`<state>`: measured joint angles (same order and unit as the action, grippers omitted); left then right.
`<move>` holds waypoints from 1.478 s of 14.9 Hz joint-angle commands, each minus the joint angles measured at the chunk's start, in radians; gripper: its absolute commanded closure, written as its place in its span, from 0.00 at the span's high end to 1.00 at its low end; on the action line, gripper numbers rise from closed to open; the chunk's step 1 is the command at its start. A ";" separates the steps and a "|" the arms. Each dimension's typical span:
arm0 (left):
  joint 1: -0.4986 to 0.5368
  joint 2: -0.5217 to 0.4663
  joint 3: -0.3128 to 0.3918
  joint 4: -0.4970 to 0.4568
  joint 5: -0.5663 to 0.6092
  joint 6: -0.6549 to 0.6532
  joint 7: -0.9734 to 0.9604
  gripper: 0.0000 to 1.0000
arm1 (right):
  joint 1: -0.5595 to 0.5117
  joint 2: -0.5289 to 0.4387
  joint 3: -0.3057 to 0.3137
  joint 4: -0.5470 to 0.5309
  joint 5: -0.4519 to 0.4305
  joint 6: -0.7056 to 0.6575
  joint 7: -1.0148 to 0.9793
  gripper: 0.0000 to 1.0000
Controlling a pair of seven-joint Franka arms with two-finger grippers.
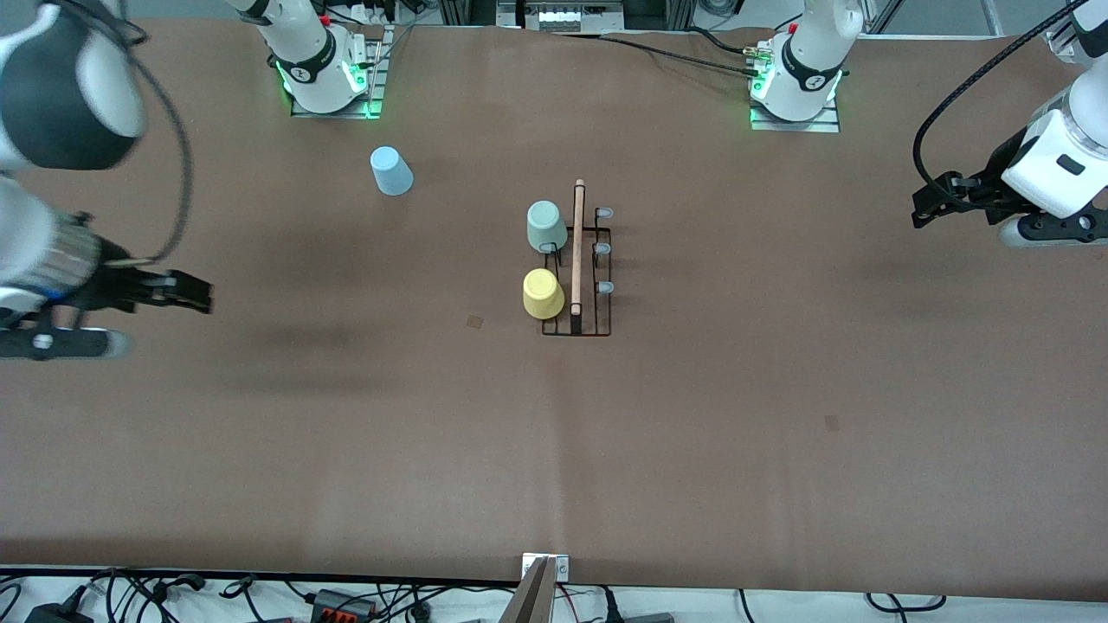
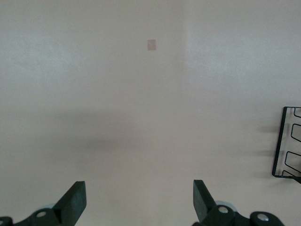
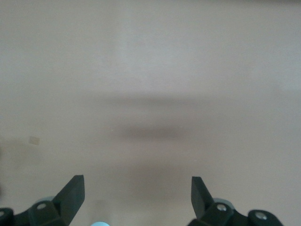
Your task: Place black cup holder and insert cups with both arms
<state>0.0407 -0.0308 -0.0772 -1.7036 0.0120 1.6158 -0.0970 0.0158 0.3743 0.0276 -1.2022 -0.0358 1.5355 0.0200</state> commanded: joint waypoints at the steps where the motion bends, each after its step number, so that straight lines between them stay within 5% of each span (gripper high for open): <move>1: -0.002 0.012 0.004 0.029 0.011 -0.022 0.017 1.00 | -0.017 -0.017 -0.040 -0.014 0.022 -0.005 -0.058 1.00; 7: -0.001 0.012 0.004 0.029 0.011 -0.022 0.017 1.00 | -0.042 -0.118 -0.043 -0.120 0.020 0.029 -0.060 1.00; 12: -0.001 0.012 0.004 0.029 0.011 -0.022 0.017 1.00 | -0.042 -0.271 -0.041 -0.382 0.017 0.167 -0.060 1.00; 22: -0.001 0.012 0.004 0.029 0.011 -0.020 0.017 1.00 | -0.047 -0.364 -0.044 -0.456 0.019 0.118 -0.063 1.00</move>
<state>0.0408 -0.0308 -0.0772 -1.7036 0.0120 1.6158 -0.0970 -0.0238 0.0350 -0.0151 -1.6323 -0.0244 1.6645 -0.0281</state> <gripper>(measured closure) 0.000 0.000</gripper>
